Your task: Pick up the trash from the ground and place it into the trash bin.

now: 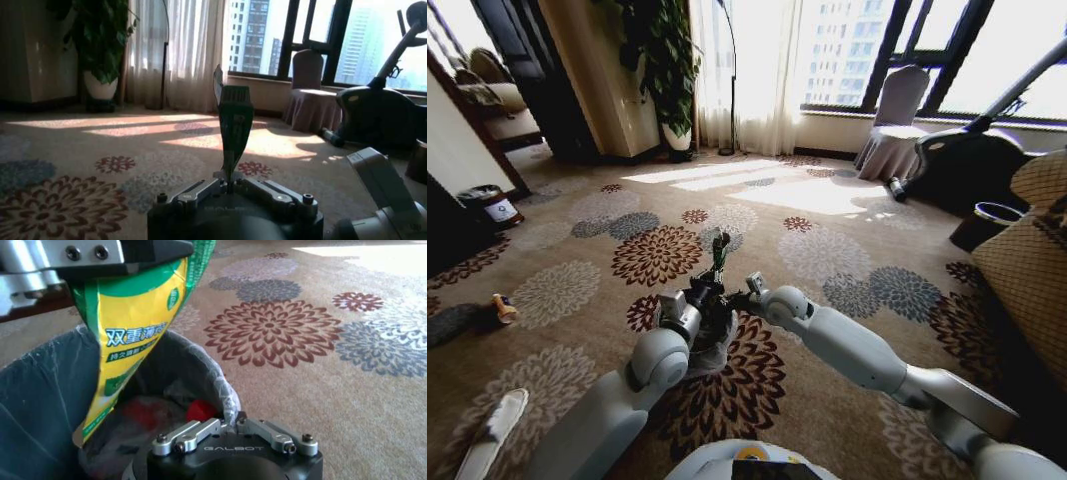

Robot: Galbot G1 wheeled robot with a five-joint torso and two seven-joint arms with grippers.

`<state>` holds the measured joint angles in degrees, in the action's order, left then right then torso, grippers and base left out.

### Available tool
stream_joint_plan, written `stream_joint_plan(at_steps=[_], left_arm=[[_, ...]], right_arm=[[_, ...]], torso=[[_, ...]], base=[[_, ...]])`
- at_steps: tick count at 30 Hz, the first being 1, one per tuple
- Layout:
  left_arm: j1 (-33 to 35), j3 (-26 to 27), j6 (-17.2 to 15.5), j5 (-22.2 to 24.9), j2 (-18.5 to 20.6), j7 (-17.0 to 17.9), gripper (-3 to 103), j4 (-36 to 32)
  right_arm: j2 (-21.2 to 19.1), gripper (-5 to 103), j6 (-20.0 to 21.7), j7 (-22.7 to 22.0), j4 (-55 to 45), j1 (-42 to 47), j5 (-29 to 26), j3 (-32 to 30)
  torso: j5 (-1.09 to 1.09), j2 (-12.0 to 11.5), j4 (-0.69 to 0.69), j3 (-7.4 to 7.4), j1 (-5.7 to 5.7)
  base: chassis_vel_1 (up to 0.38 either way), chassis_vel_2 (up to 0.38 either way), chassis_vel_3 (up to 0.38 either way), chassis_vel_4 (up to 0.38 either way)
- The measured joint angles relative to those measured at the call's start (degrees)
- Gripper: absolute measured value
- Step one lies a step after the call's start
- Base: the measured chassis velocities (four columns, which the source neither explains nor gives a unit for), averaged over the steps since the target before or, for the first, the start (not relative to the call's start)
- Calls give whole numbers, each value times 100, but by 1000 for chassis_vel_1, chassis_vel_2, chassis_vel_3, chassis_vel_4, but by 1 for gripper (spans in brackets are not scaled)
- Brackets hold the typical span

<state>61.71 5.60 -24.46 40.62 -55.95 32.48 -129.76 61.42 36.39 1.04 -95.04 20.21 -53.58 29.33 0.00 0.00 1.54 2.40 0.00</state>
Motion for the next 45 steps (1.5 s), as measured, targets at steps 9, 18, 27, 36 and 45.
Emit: stream_joint_plan(at_steps=[9, 18, 27, 36, 45], left_arm=[[120, -33, -67, -238, -15, 143, 0, 360], [222, -407, 146, -537, -143, -205, 17, 785], [416, -514, 74, -823, 42, -294, 55, 502], [212, 111, 428, -319, 241, -308, 87, 64], [149, 1272, 80, 22, 398, -217, 100, -25]], right_arm=[[-321, 1, -32, 0, -185, 66, 1, -32], [-492, 1, -49, 0, -435, 102, -74, -334], [-814, 1, -83, 0, -564, 299, 5, -701], [-998, 1, -102, 0, -684, 476, 54, -916], [-1375, 1, -154, -1, -1057, 1182, 376, -1479]], torso=[[1, 0, 0, 0, 0], [0, 0, 0, 0, 0], [0, 0, -1, 0, 0], [0, 0, 1, 0, 0], [1, 1, 0, 0, 0]], base=[[0, 0, 0, 0], [0, 0, 0, 0], [0, 0, 0, 0], [0, 0, 0, 0], [0, 0, 0, 0]])
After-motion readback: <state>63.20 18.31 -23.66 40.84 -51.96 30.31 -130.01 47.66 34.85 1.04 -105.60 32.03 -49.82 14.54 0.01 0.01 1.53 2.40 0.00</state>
